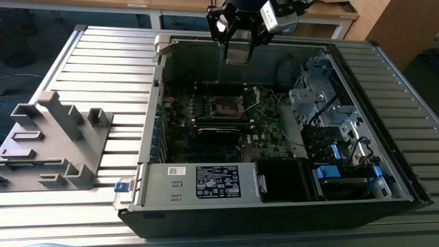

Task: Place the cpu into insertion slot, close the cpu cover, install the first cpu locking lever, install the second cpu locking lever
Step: 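Place the cpu into insertion slot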

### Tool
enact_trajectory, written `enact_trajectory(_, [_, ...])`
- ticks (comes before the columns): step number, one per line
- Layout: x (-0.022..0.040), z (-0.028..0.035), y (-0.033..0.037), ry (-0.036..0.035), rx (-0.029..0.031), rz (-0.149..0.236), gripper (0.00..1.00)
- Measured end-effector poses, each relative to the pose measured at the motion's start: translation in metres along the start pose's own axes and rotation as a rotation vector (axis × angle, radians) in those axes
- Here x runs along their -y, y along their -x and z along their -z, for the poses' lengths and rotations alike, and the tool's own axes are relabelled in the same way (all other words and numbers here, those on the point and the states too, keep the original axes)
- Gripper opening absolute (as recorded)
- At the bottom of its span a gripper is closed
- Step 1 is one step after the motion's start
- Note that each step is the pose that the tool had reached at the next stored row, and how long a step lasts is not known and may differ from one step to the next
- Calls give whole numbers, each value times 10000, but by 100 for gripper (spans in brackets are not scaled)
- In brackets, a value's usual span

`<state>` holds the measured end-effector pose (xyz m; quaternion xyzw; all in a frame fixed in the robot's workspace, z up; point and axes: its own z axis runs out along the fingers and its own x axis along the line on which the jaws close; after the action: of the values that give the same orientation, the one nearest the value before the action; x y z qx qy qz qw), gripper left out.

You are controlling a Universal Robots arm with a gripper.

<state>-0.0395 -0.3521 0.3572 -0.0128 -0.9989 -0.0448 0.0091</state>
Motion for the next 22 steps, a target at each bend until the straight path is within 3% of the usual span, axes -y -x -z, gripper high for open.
enact_trajectory(22, [3, -33, -7, 3, 2, 0, 54])
